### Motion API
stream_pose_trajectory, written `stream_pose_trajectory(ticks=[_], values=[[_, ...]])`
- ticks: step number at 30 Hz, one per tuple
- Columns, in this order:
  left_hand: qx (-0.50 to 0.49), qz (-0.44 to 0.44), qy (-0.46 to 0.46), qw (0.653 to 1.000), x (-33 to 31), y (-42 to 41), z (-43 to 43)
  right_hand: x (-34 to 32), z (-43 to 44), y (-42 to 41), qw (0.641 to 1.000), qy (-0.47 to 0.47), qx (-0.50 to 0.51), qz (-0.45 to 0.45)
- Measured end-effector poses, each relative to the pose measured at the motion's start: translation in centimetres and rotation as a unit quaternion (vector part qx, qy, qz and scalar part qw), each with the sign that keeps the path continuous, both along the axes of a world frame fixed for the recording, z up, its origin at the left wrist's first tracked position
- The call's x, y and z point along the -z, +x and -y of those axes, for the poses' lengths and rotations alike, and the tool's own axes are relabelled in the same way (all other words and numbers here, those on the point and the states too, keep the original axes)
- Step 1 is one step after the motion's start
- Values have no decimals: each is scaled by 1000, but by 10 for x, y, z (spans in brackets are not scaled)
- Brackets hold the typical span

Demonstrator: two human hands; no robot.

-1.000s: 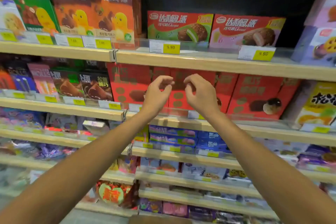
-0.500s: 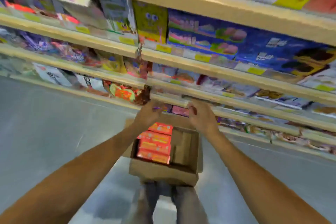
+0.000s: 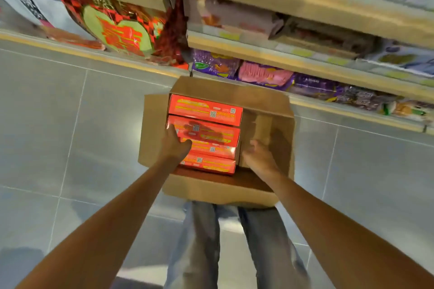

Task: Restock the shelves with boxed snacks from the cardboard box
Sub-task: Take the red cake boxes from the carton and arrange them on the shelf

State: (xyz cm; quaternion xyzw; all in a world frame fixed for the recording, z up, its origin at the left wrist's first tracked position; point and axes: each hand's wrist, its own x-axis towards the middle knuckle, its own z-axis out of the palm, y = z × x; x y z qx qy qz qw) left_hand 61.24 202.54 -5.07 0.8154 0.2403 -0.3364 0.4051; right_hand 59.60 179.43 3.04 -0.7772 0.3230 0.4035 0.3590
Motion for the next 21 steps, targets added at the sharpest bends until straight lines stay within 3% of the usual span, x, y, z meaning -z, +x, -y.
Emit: stream_pose_trajectory(ticks=[5, 8, 13, 17, 21], values=[[-39, 39, 74, 996, 30, 11, 3, 89, -21, 1, 994, 7, 99, -42], [-27, 49, 95, 994, 54, 18, -4, 115, -33, 2, 990, 27, 135, -20], [-51, 40, 86, 994, 69, 17, -9, 135, -43, -4, 982, 76, 170, 37], [-73, 2, 59, 996, 72, 23, -12, 130, -40, -6, 972, 102, 213, 9], [-84, 25, 53, 995, 54, 19, -2, 118, -29, -11, 962, 83, 258, -28]])
